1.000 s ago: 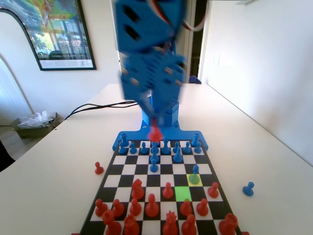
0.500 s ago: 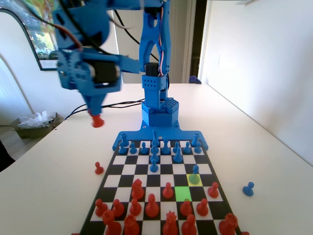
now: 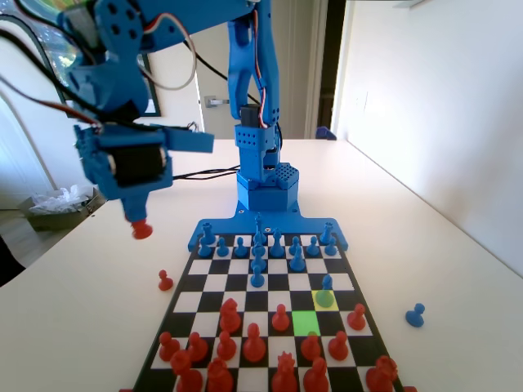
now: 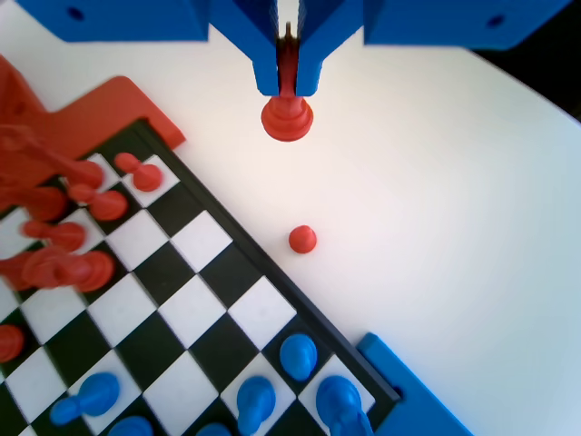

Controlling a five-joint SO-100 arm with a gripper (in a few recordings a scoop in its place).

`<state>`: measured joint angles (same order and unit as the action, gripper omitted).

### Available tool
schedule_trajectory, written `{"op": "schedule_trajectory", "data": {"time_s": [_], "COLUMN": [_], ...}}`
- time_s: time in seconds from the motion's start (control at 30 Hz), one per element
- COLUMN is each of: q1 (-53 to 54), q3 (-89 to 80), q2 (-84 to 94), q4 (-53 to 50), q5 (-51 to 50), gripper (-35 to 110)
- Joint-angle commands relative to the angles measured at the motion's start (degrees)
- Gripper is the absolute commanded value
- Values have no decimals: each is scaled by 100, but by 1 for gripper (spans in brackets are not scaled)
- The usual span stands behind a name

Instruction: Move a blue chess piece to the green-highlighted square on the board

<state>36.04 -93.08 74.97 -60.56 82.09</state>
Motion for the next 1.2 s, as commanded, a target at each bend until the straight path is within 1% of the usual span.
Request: {"op": "schedule_trajectory", "data": {"time_s": [0.0, 0.17, 0.3, 0.73, 1.0, 1.17], "q1": [-88, -422, -536, -325, -35, -114], "q3": [431, -105, -404, -1397, -1204, -782], "q2": [0, -149, -158, -369, -694, -817], "q4": [149, 615, 756, 1705, 1837, 1679], "q5": [53, 79, 158, 624, 703, 510], "gripper": [1, 1, 1, 1, 1, 1]}}
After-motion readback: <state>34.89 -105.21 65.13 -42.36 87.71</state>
